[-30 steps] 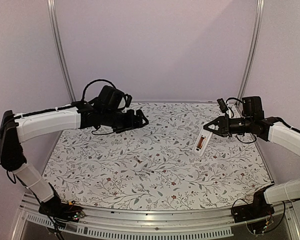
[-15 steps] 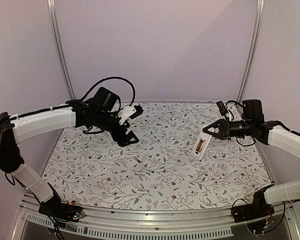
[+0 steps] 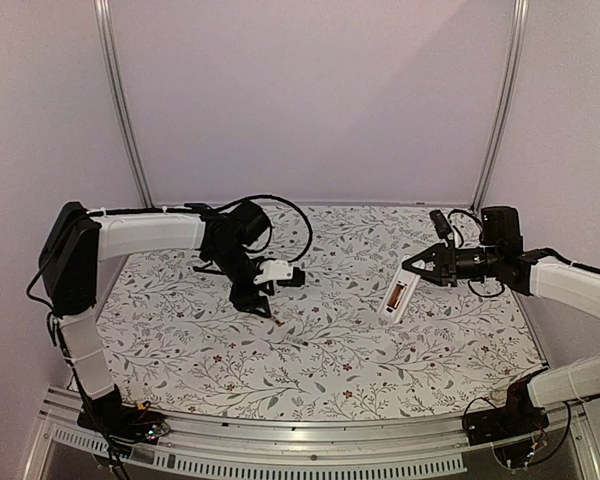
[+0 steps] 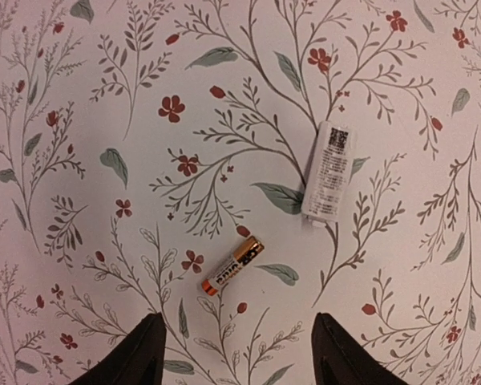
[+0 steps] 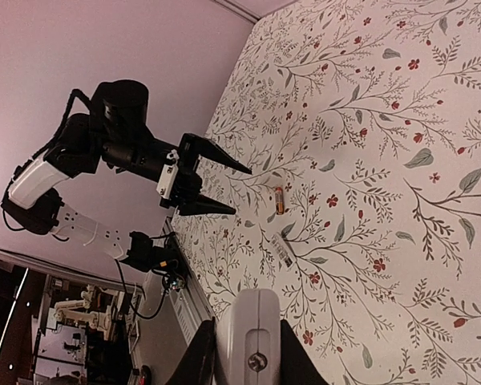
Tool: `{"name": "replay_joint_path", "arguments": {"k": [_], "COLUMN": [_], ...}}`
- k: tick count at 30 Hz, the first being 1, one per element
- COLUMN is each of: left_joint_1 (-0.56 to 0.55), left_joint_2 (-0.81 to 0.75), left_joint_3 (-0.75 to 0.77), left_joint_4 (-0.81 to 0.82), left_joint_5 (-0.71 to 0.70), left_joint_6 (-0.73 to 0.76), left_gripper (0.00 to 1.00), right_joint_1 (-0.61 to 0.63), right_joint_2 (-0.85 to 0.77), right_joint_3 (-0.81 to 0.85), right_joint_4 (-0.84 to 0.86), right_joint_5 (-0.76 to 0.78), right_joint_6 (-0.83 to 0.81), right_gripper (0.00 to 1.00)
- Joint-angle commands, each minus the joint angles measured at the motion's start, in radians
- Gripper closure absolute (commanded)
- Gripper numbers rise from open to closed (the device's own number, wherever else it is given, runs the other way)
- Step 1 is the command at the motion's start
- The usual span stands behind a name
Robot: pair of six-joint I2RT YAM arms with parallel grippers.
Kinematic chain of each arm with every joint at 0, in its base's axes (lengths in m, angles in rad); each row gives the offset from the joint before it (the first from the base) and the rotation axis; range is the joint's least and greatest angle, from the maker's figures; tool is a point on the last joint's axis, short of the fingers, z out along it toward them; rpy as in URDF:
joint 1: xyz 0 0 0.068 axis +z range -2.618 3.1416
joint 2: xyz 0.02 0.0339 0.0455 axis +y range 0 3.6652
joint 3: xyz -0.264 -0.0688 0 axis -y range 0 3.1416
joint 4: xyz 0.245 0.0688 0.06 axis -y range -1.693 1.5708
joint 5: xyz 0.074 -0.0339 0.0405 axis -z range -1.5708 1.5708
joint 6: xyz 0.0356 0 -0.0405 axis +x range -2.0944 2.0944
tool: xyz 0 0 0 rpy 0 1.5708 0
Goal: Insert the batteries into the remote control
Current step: Pick up the battery from the center of the board.
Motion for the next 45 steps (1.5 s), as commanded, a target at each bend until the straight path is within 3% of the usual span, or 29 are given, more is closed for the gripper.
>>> {"name": "replay_joint_path", "arguments": {"k": [1, 10, 24, 29, 41, 45], "left_joint_1": [-0.005, -0.028, -0.049, -0.063, -0.125, -0.134], "left_joint_2": [0.077, 0.191, 0.257, 0.255, 0.17, 0.037], "left_joint_3": [0.104, 0.157, 0.169, 0.145, 0.038, -0.002], "left_joint_4": [-0.118, -0.153, -0.111, -0.107, -0.067, 0.005], "left_joint_5": [-0.022, -0.063, -0.102, -0.113, -0.158, -0.174], "left_joint_6": [0.109, 0.132, 0.173, 0.163, -0.044, -0.202], "left_gripper": [0.41, 0.52, 0.56, 0.69, 0.98, 1.0], "right_joint_1": [-0.005, -0.005, -0.006, -0.005, 0.0, 0.033], "right_joint_2": [0.049, 0.096, 0.111, 0.117, 0.14, 0.148], "right_joint_3": [-0.017, -0.011, -0.011, -0.012, -0.042, -0.047], "right_joint_4": [0.065, 0.092, 0.109, 0.11, 0.132, 0.152], "right_joint_5": [-0.028, -0.043, -0.054, -0.05, -0.025, 0.0], "right_joint_6": [0.056, 0.055, 0.057, 0.058, 0.08, 0.102], "right_gripper": [1.0, 1.0, 1.0, 1.0, 1.0, 1.0]}}
